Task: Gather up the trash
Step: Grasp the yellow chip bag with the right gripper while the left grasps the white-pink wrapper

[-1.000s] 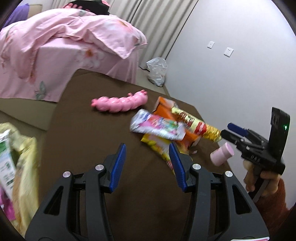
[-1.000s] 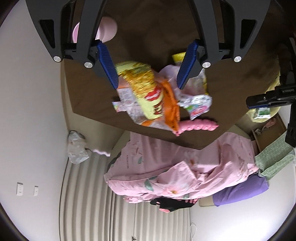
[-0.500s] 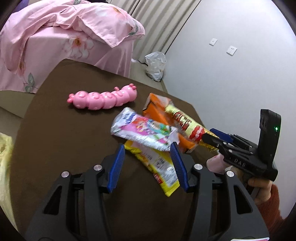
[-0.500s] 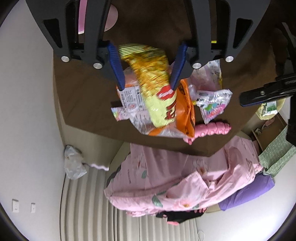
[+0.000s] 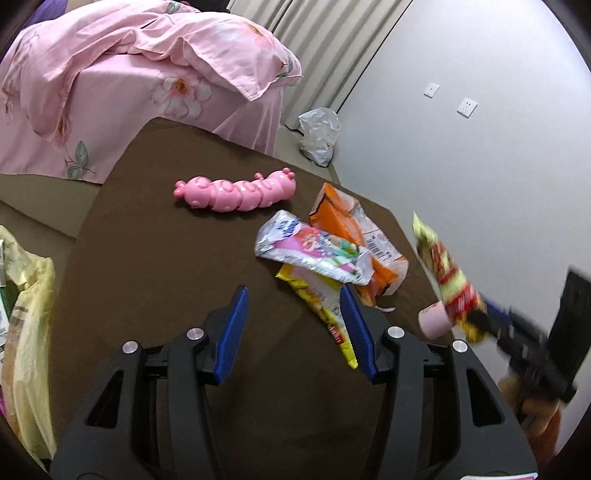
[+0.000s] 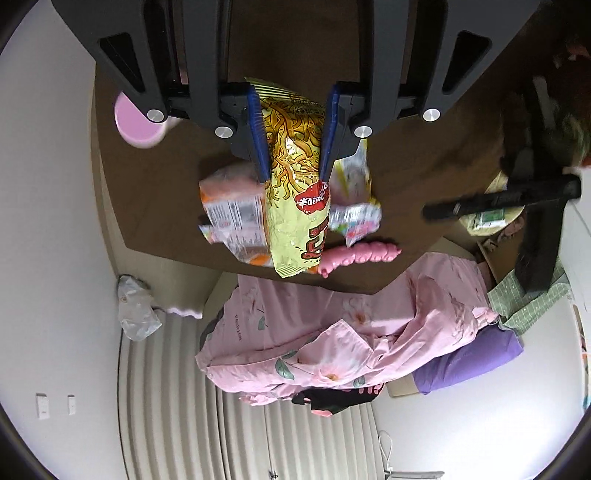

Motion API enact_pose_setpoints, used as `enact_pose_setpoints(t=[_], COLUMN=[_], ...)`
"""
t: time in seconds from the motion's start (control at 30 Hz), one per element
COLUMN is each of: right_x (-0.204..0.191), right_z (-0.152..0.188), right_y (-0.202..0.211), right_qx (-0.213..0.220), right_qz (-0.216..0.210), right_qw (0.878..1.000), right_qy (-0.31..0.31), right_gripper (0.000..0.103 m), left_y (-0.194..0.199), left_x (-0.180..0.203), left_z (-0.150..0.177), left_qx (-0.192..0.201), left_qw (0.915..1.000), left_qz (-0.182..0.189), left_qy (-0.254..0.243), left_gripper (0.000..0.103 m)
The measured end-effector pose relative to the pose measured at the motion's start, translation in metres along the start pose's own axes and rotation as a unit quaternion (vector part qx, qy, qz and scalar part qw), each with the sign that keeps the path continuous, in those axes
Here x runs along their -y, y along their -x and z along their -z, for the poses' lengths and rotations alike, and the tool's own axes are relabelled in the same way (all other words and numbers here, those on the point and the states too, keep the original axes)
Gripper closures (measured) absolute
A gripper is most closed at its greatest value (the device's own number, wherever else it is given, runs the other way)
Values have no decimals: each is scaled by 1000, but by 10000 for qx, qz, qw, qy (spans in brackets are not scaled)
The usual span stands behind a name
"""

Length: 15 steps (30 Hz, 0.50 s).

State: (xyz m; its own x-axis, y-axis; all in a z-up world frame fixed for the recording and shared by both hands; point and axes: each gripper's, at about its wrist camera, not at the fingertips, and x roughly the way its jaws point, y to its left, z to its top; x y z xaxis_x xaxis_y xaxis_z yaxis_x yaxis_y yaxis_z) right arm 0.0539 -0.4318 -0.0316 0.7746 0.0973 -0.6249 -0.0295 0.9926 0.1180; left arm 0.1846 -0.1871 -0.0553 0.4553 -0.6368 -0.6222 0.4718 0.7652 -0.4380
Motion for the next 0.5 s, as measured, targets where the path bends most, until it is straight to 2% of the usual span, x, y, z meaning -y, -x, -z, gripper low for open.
enact_pose_setpoints(t=[0.1,0.23,0.33,0.43,0.47,0.5], right_x=[-2,1,5,10,11,11], right_z=[24,50,67,78,81,83], right_y=[11,19,19,18,17,17], right_qx=[-58,-141,-253,-330,-353,-370], right_qz=[157,192,348,342,352,360], right_qw=[9998,9994,9984,9973,9971,9969], right_qy=[-46,-261,-371,-555,-580,-600], right_gripper=[77,77,77,77,77,77], left_y=[-9,-30,-46,-57,-59,-61], left_x=[14,18,21,18,16,14], left_z=[-3,-7,-13,-17,-18,-20], left_qx=[-107,-463,-492,-616,-622,-621], left_qw=[9997,9971,9961,9913,9900,9892], left_qz=[129,501,417,540,547,503], left_qy=[-166,327,603,1033,1138,1230], left_gripper=[54,54,54,54,57,69])
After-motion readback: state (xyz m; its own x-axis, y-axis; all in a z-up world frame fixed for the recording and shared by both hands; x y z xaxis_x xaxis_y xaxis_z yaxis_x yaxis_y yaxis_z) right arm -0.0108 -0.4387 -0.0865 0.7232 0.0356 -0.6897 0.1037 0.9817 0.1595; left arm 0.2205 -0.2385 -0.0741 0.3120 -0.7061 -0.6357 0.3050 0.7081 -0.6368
